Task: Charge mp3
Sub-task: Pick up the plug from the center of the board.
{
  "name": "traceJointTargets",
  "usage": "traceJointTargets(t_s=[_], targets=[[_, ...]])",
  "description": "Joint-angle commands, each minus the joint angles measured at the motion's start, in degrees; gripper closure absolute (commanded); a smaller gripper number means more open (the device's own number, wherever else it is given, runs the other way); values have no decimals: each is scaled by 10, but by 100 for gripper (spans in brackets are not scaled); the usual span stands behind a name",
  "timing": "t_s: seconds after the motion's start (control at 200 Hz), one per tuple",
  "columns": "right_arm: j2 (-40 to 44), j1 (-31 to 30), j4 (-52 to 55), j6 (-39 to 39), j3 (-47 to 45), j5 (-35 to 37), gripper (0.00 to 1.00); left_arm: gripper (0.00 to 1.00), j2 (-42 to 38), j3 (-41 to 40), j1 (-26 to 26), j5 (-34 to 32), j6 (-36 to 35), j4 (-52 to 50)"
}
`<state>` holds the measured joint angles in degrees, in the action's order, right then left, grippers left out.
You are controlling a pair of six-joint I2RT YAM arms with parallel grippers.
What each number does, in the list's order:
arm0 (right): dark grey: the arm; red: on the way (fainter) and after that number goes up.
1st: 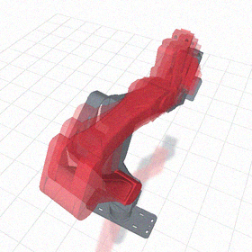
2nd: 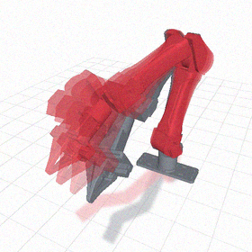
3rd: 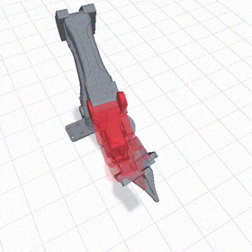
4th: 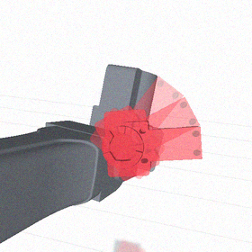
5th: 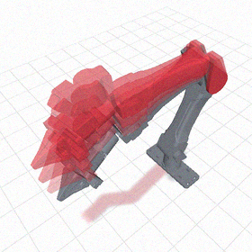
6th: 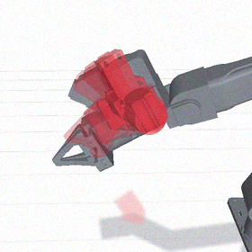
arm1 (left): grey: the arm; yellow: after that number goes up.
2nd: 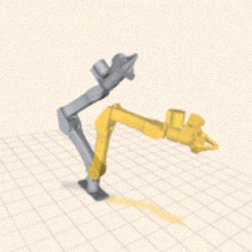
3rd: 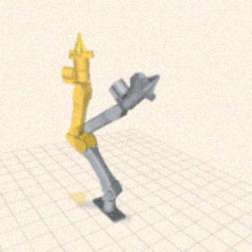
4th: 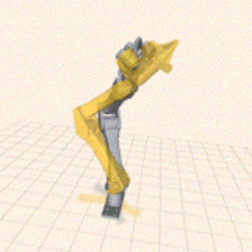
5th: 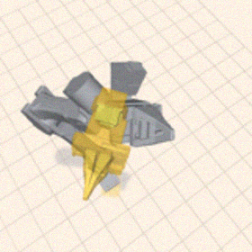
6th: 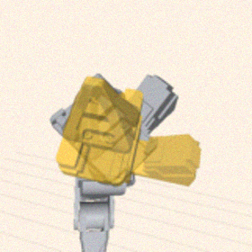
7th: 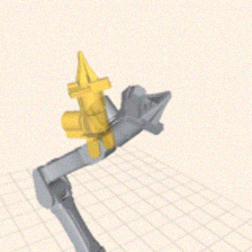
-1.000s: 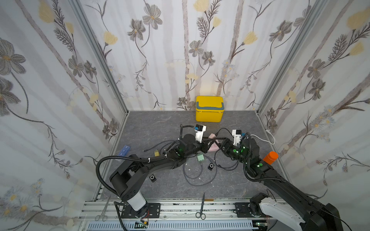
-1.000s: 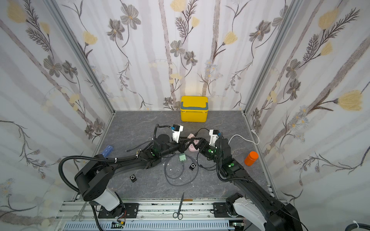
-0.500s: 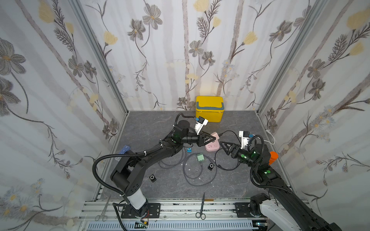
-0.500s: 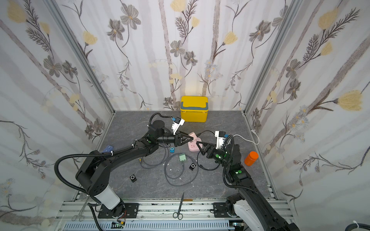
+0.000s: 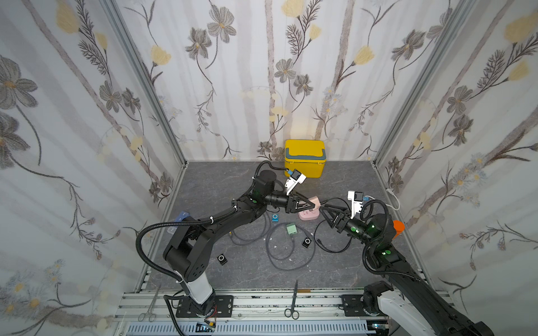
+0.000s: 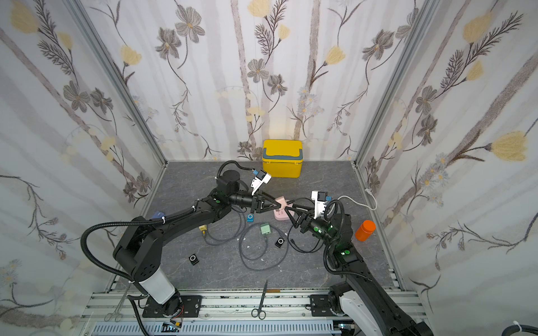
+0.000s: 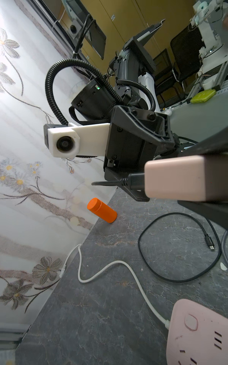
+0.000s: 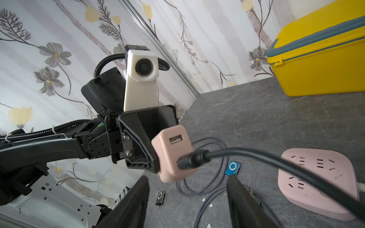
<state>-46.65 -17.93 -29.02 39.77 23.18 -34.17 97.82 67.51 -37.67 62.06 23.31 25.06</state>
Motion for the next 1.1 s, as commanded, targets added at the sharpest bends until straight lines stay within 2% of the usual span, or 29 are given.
traceJointTargets(t_s=[0.0, 0.095, 0.185, 0.315, 0.465, 0.52, 0.714, 0.899, 0.994, 1.099], targets=[[-17, 1, -64, -1, -1, -27, 40, 96, 3, 10, 1, 24, -6, 10], [-30, 1, -73, 6, 4, -36, 41, 97, 4, 11, 1, 11, -9, 7], [-30, 1, -68, 14, 8, -28, 40, 98, 2, 10, 0, -28, -20, -4], [-17, 1, -19, 33, 29, -5, 32, 100, -15, 4, -2, -136, -71, -43], [-18, 2, 78, 68, 75, 26, 31, 100, -51, -22, -30, -292, -197, -73], [-30, 2, 104, 81, 89, 27, 31, 100, -60, -37, -40, -329, -234, -61], [-64, 2, 88, 152, 97, 6, 37, 100, -75, -74, -59, -375, -307, -23], [-83, 1, 98, 216, 111, -2, 40, 100, -100, -142, -102, -511, -443, 70], [-87, 0, 94, 240, 110, 2, 40, 100, -93, -159, -120, -565, -510, 100], [-88, -3, 116, 254, 110, 17, 41, 100, -89, -197, -136, -603, -550, 193]])
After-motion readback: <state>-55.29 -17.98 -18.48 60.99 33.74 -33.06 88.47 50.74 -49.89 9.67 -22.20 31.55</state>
